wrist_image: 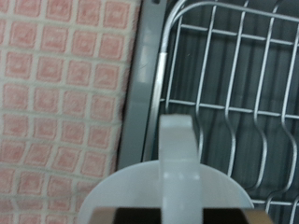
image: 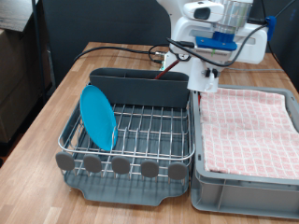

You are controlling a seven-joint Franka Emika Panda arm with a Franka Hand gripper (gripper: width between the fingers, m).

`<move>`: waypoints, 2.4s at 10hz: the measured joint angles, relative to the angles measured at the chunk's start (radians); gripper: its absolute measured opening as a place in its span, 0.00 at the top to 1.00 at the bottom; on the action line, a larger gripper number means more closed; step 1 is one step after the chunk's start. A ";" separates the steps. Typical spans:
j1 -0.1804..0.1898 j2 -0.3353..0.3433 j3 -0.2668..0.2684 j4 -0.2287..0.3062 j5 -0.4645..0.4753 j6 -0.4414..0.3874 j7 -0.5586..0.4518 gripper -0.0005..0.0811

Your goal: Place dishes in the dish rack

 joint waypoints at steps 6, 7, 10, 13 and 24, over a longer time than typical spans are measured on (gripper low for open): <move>-0.014 0.066 -0.043 0.067 0.015 0.060 -0.020 0.91; -0.014 0.069 -0.050 0.071 0.031 0.060 -0.040 0.91; -0.015 0.095 -0.072 0.118 0.057 0.065 -0.094 0.91; -0.015 0.143 -0.083 0.187 0.098 0.074 -0.128 0.91; -0.015 0.339 -0.061 0.403 0.169 0.075 -0.139 0.91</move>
